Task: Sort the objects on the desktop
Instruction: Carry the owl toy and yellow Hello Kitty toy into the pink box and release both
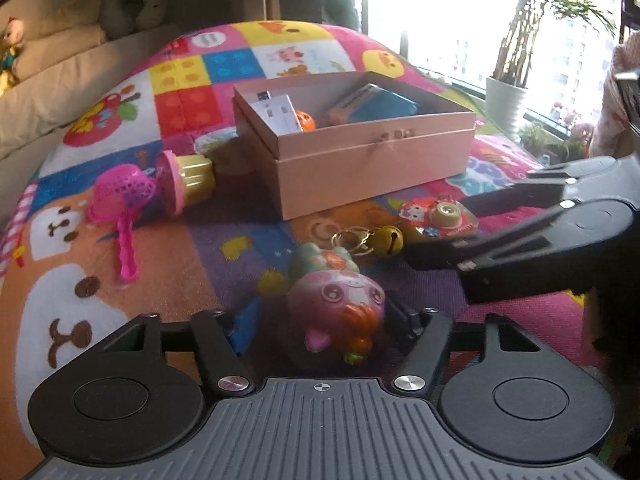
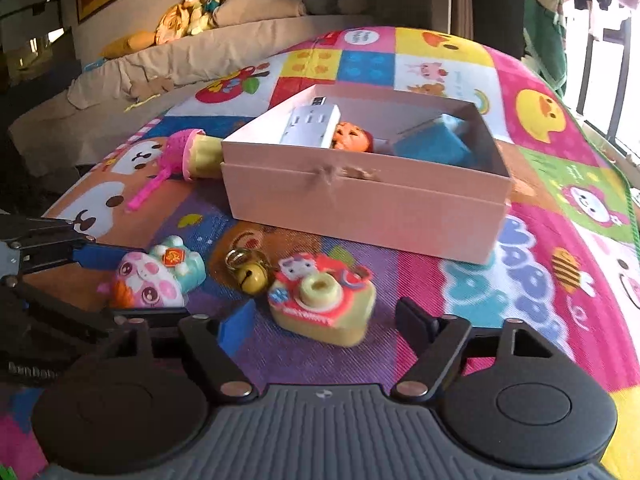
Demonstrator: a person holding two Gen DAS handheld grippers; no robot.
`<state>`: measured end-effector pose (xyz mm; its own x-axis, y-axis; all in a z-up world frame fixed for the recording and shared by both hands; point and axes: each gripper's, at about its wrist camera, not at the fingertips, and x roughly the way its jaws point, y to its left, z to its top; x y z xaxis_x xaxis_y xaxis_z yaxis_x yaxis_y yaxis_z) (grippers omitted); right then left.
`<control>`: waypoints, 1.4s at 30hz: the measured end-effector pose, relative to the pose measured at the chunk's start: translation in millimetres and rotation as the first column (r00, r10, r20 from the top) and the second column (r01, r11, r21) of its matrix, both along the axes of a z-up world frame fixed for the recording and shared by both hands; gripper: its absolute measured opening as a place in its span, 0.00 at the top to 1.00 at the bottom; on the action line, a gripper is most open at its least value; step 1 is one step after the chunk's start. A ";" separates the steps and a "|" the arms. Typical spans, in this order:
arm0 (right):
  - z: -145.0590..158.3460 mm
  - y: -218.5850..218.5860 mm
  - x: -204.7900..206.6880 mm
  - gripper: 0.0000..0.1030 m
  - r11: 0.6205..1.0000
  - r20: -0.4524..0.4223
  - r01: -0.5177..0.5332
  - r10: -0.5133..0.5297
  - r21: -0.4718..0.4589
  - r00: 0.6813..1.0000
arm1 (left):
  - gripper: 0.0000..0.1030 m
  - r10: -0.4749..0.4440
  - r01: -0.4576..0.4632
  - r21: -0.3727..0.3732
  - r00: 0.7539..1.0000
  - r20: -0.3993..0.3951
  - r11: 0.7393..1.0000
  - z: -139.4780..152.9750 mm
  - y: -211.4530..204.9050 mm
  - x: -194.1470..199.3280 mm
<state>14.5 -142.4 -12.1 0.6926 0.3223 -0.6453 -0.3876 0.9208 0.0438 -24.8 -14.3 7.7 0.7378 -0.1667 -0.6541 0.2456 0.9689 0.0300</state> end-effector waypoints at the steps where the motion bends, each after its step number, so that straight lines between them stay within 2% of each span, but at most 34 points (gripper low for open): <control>1: 0.4 2.0 1.7 0.33 1.000 0.003 -0.001 0.001 -0.003 1.000 | 0.41 -0.004 0.003 0.010 1.000 0.006 1.000 0.2 -0.8 -0.2; 2: 1.0 3.8 3.4 0.41 1.000 0.001 -0.006 0.006 -0.008 1.000 | 0.47 -0.007 0.007 0.022 1.000 0.012 1.000 0.3 -1.9 -0.3; 3: 2.4 5.7 4.3 0.43 1.000 0.003 -0.007 0.007 -0.020 1.000 | 0.49 -0.011 0.011 0.030 1.000 0.015 0.999 0.2 -2.8 -0.7; 8: 9.0 -0.6 -6.1 0.44 0.998 -0.034 -0.063 0.063 -0.005 0.997 | 0.50 -0.056 0.054 0.073 0.998 0.029 0.996 7.8 -8.4 -12.4; 12: 30.2 -20.3 -27.0 0.44 0.996 -0.005 -0.088 0.088 0.013 0.996 | 0.51 -0.079 0.070 0.082 0.989 0.123 0.994 43.6 -10.1 -20.3; 14: 55.1 -34.5 -34.7 0.44 0.996 0.045 -0.077 0.075 0.045 0.996 | 0.51 -0.094 0.077 0.088 0.972 0.217 0.993 74.7 -12.5 -19.2; 17: 108.1 -56.2 -41.2 0.44 0.993 0.175 -0.059 0.041 0.101 0.984 | 0.51 -0.126 0.087 0.123 0.925 0.358 0.989 118.6 -23.8 -8.7; 20: 156.7 -76.0 -38.2 0.44 0.987 0.292 -0.037 -0.010 0.156 0.956 | 0.51 -0.155 0.102 0.142 0.886 0.437 0.985 141.7 -41.5 15.6; 22: 179.4 -83.1 -32.1 0.44 0.987 0.354 -0.008 -0.051 0.162 0.934 | 0.50 -0.161 0.107 0.142 0.877 0.453 0.984 146.5 -54.5 40.2; 23: 187.4 -84.6 -27.9 0.44 0.988 0.378 0.003 -0.063 0.157 0.924 | 0.47 -0.159 0.105 0.143 0.879 0.449 0.984 144.9 -59.4 52.2; 26: 202.2 -84.3 -9.5 0.44 0.988 0.407 0.034 -0.093 0.148 0.909 | 0.30 -0.163 0.135 0.103 0.919 0.359 0.985 125.2 -62.8 80.0; 30: 199.4 -82.7 13.2 0.44 0.985 0.378 0.068 -0.123 0.157 0.917 | 0.14 -0.139 0.126 0.066 0.953 0.269 0.990 87.5 -45.0 64.6; 35: 179.9 -68.6 45.8 0.50 0.982 0.303 0.048 -0.102 0.181 0.947 | 0.07 -0.046 0.040 0.038 0.983 0.177 0.998 50.5 -10.1 36.7; 38: 166.9 -51.7 74.9 0.62 0.982 0.244 0.038 -0.084 0.187 0.966 | 0.07 0.017 -0.019 0.013 0.989 0.148 1.000 39.0 12.6 30.1; 42: 148.1 -25.5 107.4 0.62 0.985 0.182 0.064 -0.093 0.159 0.979 | 0.06 0.085 -0.082 -0.031 0.989 0.118 0.996 32.5 38.9 27.0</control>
<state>121.9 -167.8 136.0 0.8239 0.3461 -0.4488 -0.3290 0.9369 0.1185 2.2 24.6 40.2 0.8221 -0.1168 -0.5572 0.1597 0.9867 0.0288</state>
